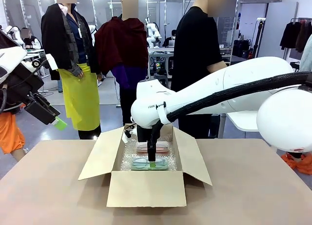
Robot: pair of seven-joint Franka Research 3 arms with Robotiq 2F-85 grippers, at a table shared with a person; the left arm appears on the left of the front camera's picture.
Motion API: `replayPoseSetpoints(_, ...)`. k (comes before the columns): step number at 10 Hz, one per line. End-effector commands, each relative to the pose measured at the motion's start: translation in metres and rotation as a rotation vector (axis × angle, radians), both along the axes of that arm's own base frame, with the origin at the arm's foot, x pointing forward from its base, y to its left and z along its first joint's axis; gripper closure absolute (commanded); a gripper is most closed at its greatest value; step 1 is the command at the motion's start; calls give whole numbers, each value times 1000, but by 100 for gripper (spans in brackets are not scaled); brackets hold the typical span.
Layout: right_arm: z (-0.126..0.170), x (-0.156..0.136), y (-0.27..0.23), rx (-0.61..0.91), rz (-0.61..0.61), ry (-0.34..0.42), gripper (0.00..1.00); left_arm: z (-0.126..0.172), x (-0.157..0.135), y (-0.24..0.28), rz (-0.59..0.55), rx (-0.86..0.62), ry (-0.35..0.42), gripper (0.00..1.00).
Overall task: Pack the glasses set securely to prepare it for shipping.
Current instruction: Position the Package Box on the left side of the table.
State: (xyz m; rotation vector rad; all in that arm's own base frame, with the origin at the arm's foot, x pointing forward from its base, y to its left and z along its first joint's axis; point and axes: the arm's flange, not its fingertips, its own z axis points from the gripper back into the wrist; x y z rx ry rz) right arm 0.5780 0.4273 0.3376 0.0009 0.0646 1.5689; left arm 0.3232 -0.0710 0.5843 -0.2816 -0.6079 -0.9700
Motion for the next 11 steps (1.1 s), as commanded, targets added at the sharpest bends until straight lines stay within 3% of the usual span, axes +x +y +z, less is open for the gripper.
replayPoseSetpoints(1,0,0,0,0,0,0,0,-1,23,17,83,-43,100,0)
replayPoseSetpoints(2,39,-11,-10,47,-43,-23,0,-7,42,30,124,-130,189,0)
replayPoseSetpoints(4,86,-18,-40,145,-180,-27,0,-20,68,47,170,-276,301,0)
replayPoseSetpoints(6,112,-25,-69,285,-326,-51,0,-43,92,59,220,-316,403,0)
replayPoseSetpoints(8,138,-33,-106,321,-475,-142,0,-59,114,64,290,-385,472,0)
replayPoseSetpoints(9,140,-39,-134,339,-593,-180,0,-66,123,65,276,-448,548,0)
replayPoseSetpoints(10,145,-53,-166,390,-695,-191,0,-75,135,72,314,-443,537,0)
replayPoseSetpoints(11,152,-72,-193,396,-770,-219,0,-86,146,77,323,-477,586,0)
